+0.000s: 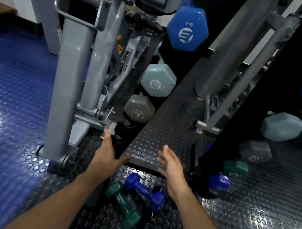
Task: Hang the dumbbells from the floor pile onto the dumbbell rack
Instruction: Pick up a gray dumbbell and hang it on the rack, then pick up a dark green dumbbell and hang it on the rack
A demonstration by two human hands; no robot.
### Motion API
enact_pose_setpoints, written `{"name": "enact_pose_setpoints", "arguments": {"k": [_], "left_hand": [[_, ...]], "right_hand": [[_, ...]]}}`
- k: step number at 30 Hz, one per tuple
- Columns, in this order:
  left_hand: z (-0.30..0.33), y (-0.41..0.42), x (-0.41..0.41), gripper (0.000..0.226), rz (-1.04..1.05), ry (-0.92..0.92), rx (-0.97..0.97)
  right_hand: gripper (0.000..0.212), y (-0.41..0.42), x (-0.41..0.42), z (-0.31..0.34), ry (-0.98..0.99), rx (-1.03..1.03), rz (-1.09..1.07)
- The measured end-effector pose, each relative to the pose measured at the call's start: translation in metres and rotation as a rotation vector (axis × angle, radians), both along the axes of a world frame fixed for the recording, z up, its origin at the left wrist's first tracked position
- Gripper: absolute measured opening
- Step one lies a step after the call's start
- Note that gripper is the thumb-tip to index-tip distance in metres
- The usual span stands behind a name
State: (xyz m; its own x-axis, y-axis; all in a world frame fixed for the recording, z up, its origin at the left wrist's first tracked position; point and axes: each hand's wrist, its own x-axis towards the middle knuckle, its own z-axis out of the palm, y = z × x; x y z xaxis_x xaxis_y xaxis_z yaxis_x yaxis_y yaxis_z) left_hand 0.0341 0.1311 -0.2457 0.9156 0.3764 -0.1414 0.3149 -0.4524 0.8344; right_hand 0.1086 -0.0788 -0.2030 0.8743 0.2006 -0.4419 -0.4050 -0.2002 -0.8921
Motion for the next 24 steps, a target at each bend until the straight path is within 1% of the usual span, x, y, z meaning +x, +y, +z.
{"name": "enact_pose_setpoints", "arguments": {"k": [2, 4, 6, 8, 11, 13, 14, 18, 19, 21, 22, 24], "left_hand": [[-0.024, -0.005, -0.007, 0.133, 0.002, 0.083, 0.001], [-0.048, -0.012, -0.015, 0.131, -0.048, 0.192, 0.012], [-0.065, -0.023, -0.025, 0.123, -0.093, 0.305, -0.010], [-0.078, -0.035, -0.032, 0.112, -0.126, 0.377, -0.033], [-0.092, -0.053, -0.038, 0.087, -0.165, 0.456, -0.026], [-0.100, -0.063, -0.042, 0.064, -0.198, 0.464, -0.036], [-0.104, -0.068, -0.043, 0.058, -0.210, 0.467, -0.040], [-0.118, -0.082, -0.043, 0.064, -0.185, 0.485, -0.041], [-0.121, -0.085, -0.041, 0.065, -0.176, 0.484, -0.030], [-0.126, -0.090, -0.035, 0.062, -0.164, 0.493, -0.001], [-0.130, -0.091, -0.031, 0.059, -0.153, 0.497, 0.011], [-0.140, -0.092, -0.022, 0.054, -0.136, 0.507, 0.032]], "right_hand": [[0.055, -0.015, -0.008, -0.016, 0.039, -0.044, 0.006], [0.056, -0.028, -0.014, -0.031, 0.080, -0.091, 0.000], [0.053, -0.041, -0.017, -0.046, 0.118, -0.121, -0.008], [0.051, -0.051, -0.018, -0.058, 0.146, -0.152, -0.016], [0.049, -0.065, -0.021, -0.072, 0.176, -0.174, -0.037], [0.046, -0.075, -0.025, -0.080, 0.195, -0.179, -0.032], [0.046, -0.079, -0.026, -0.085, 0.206, -0.175, -0.031], [0.042, -0.094, -0.032, -0.108, 0.220, -0.208, -0.062], [0.038, -0.096, -0.033, -0.113, 0.221, -0.220, -0.075], [0.022, -0.100, -0.032, -0.122, 0.225, -0.229, -0.103], [0.021, -0.102, -0.031, -0.129, 0.214, -0.235, -0.116], [0.031, -0.105, -0.031, -0.143, 0.196, -0.267, -0.137]]}}
